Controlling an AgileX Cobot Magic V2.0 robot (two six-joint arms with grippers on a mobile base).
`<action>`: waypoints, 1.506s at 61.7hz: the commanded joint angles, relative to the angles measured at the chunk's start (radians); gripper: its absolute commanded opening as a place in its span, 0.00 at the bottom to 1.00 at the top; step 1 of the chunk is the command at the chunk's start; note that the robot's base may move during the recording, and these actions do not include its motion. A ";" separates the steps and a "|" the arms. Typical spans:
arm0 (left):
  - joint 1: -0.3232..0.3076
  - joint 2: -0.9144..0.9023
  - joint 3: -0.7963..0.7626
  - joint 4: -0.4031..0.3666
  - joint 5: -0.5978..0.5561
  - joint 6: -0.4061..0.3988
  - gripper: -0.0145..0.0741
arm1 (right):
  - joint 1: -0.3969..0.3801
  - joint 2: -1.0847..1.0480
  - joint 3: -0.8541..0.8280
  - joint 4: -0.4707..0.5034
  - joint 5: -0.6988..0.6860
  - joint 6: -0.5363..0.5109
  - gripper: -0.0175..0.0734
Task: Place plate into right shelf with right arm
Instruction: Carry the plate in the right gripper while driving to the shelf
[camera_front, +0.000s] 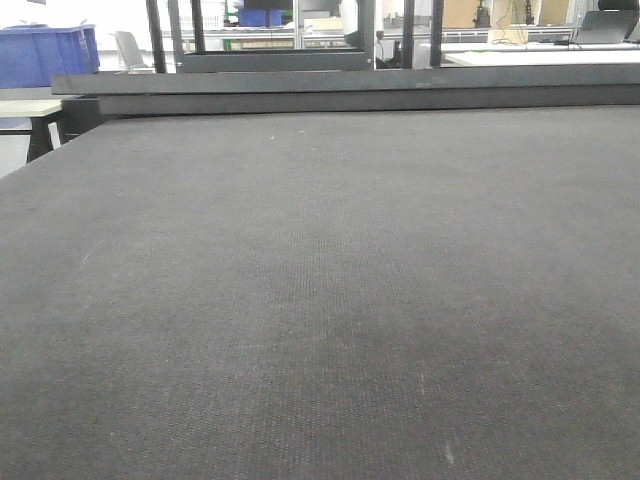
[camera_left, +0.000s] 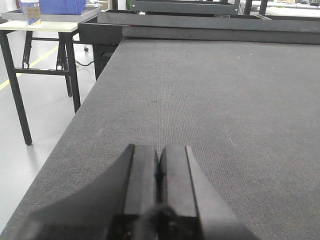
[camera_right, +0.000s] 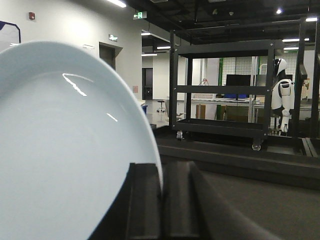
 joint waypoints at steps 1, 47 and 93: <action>0.001 -0.006 0.010 -0.006 -0.086 -0.003 0.11 | -0.006 0.000 -0.011 -0.001 -0.106 -0.009 0.25; 0.001 -0.006 0.010 -0.006 -0.086 -0.003 0.11 | -0.006 0.000 -0.010 -0.001 -0.109 -0.009 0.25; 0.001 -0.006 0.010 -0.006 -0.086 -0.003 0.11 | -0.006 0.000 -0.010 -0.001 -0.110 -0.009 0.25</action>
